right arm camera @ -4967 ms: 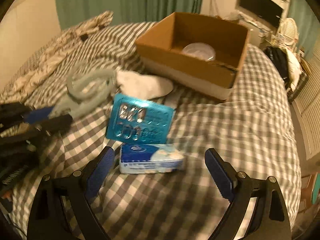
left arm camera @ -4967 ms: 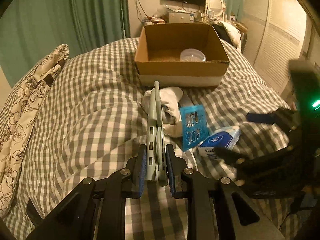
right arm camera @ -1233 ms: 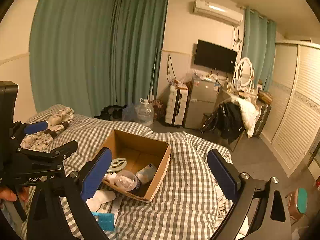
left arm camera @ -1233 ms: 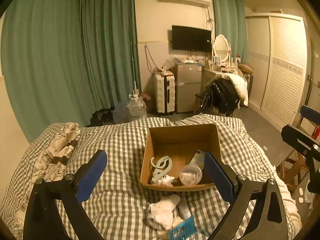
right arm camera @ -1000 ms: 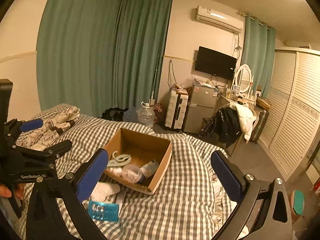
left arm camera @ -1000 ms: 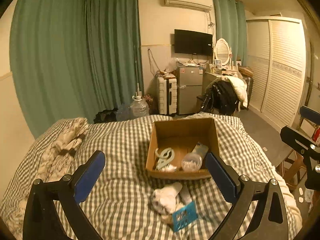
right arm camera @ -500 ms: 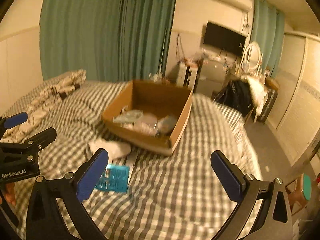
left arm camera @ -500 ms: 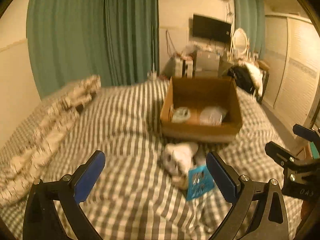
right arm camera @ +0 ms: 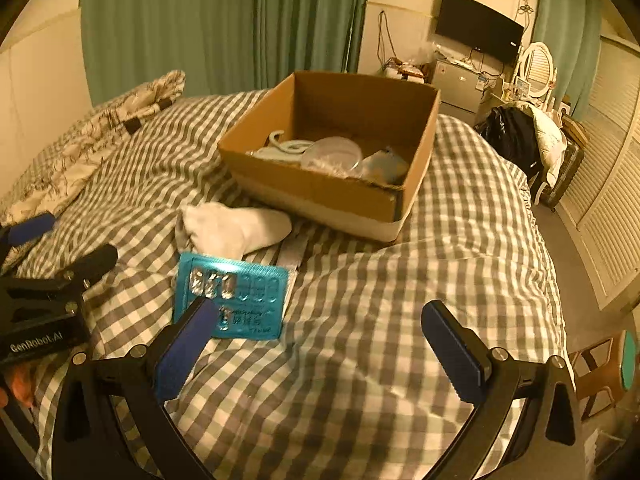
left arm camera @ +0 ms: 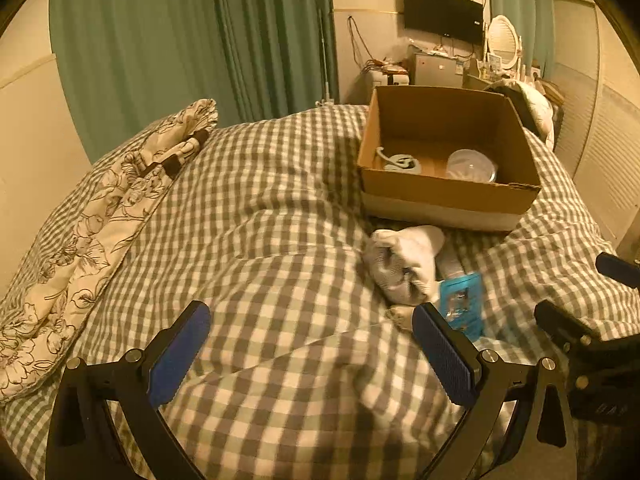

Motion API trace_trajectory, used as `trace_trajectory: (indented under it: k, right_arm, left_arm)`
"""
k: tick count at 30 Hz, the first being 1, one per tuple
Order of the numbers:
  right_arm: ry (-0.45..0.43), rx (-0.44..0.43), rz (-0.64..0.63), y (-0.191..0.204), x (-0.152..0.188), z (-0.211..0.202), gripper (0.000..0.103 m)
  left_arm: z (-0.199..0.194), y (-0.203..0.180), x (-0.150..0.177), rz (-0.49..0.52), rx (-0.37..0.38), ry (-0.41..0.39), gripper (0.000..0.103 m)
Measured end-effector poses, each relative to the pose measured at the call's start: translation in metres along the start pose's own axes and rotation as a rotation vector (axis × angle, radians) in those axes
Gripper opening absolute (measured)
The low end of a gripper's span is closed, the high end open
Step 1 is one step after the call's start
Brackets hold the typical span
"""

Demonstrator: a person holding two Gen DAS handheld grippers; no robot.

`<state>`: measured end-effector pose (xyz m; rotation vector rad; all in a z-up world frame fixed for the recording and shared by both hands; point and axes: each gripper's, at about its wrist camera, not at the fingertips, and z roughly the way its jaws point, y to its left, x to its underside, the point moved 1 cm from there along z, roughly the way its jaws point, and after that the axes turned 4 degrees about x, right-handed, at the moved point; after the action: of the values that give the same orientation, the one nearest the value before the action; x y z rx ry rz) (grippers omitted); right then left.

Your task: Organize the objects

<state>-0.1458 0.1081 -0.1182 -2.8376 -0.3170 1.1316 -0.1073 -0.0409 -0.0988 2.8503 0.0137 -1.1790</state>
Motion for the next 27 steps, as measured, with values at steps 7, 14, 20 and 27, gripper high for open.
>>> trace_trajectory:
  k: [7,14,20,27]
  right_arm:
    - [0.055,0.026,-0.032,0.029,-0.001,0.014,0.103]
    - [0.077,0.034,-0.043,0.061,-0.015,0.033,0.102]
    - [0.115,0.062,-0.058,0.083,-0.019,0.054,0.095]
    - [0.160,0.084,-0.070,0.071,-0.005,0.050,0.080]
  left_arm:
    - [0.004,0.027,0.002,-0.031,-0.023,0.011,0.103]
    - [0.011,0.053,0.007,-0.117,0.015,0.028,0.103]
    - [0.014,0.063,0.010,-0.155,0.037,0.036,0.103]
    - [0.013,0.063,0.011,-0.153,0.046,0.036,0.103]
